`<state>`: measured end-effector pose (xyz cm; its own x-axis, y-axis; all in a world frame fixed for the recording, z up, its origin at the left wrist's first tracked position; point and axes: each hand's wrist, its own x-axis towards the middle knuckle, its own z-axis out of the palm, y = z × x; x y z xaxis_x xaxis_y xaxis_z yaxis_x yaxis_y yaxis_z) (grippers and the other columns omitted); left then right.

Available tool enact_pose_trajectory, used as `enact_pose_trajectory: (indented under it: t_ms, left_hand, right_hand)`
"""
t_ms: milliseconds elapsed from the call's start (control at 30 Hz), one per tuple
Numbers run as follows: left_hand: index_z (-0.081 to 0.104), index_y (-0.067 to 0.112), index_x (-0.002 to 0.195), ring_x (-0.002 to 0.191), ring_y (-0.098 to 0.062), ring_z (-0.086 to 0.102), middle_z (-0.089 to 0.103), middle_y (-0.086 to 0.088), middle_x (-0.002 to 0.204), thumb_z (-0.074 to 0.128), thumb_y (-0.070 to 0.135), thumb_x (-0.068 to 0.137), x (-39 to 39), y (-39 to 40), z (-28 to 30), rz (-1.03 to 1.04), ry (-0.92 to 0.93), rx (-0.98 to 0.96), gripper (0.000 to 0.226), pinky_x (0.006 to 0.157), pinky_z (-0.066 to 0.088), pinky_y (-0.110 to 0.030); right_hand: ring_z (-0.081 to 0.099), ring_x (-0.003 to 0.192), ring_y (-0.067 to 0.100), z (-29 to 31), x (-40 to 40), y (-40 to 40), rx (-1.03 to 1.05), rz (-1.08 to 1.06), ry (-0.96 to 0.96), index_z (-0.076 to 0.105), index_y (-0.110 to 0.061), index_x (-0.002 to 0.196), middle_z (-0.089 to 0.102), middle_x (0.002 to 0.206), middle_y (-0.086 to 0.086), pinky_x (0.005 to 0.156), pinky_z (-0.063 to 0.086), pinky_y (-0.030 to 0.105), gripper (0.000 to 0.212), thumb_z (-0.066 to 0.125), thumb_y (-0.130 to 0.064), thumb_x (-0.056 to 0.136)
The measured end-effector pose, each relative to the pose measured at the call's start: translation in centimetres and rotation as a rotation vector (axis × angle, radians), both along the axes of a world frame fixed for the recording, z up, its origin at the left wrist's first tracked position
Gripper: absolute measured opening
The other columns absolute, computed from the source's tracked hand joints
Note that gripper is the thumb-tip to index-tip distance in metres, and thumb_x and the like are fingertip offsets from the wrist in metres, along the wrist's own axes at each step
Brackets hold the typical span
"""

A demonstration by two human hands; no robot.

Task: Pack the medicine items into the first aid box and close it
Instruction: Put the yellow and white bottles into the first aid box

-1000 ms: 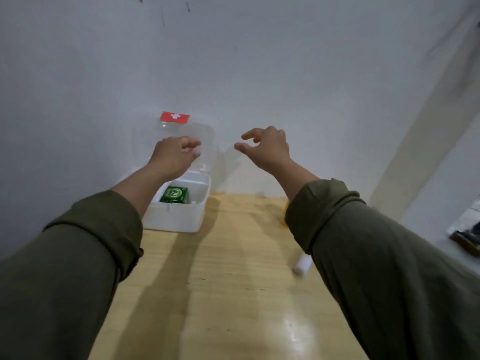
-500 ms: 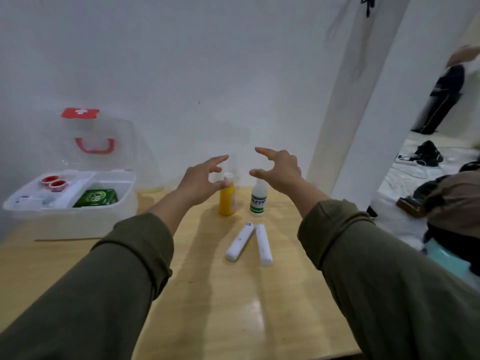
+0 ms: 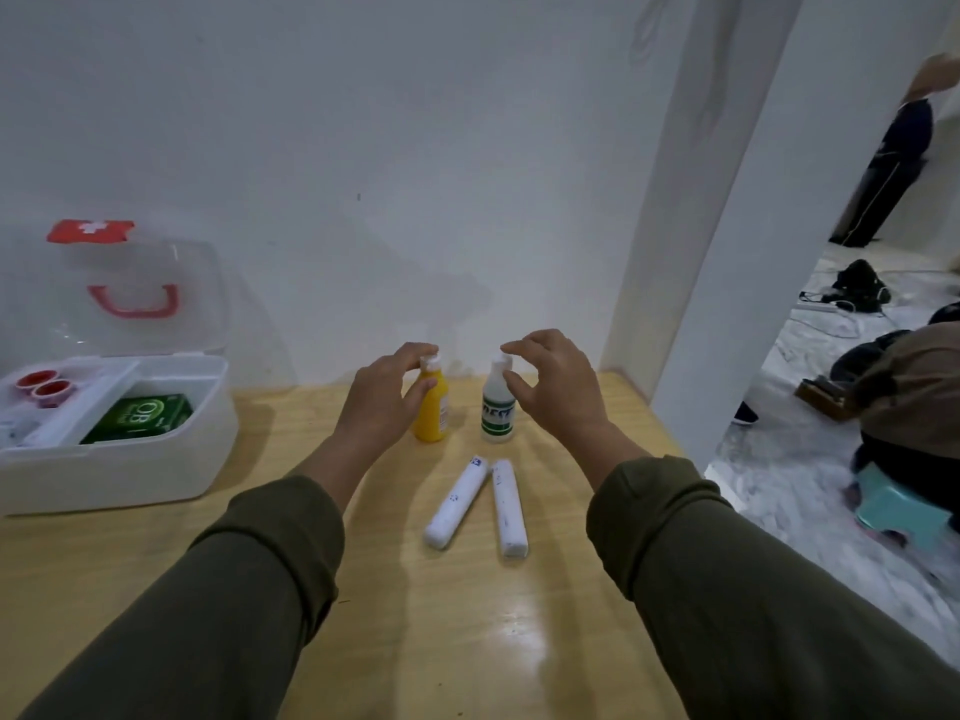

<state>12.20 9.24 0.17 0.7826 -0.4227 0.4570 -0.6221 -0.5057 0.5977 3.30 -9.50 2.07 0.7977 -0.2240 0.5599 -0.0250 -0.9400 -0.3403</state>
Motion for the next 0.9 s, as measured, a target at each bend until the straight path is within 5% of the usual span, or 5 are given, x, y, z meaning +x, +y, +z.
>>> enact_pose_trajectory:
  t_ms: [267, 733, 900]
  left_hand:
    - [0.062, 0.022, 0.112, 0.105, -0.013, 0.064, 0.069, 0.005, 0.108, 0.063, 0.022, 0.087, 0.5, 0.0, -0.5, -0.02, -0.041, -0.1, 0.025, 0.088, 0.048, -0.031]
    - [0.064, 0.025, 0.111, 0.098, 0.003, 0.057, 0.067, 0.012, 0.106, 0.064, 0.021, 0.086, 0.5, -0.2, -1.1, 0.007, 0.014, -0.202, 0.026, 0.079, 0.039, -0.009]
    - [0.064, 0.024, 0.108, 0.1, 0.001, 0.058, 0.066, 0.013, 0.104, 0.065, 0.022, 0.085, 0.5, 0.4, -0.8, 0.02, 0.025, -0.208, 0.023, 0.085, 0.042, -0.019]
  right_hand:
    - [0.066, 0.088, 0.026, -1.2, 0.6, 0.1, 0.066, 0.047, -0.01, 0.06, -0.017, 0.117, 0.071, 0.099, 0.009, 0.076, 0.052, 0.036, 0.029, 0.059, -0.019, 0.088]
    - [0.067, 0.09, 0.018, -1.6, 1.6, 0.4, 0.27, 0.069, -0.056, 0.064, -0.016, 0.11, 0.072, 0.093, 0.007, 0.079, 0.052, 0.029, 0.025, 0.061, -0.017, 0.086]
    - [0.065, 0.086, 0.017, -1.1, 1.7, 1.2, 0.309, 0.061, -0.054, 0.066, -0.015, 0.105, 0.072, 0.091, 0.007, 0.078, 0.053, 0.033, 0.023, 0.064, -0.017, 0.082]
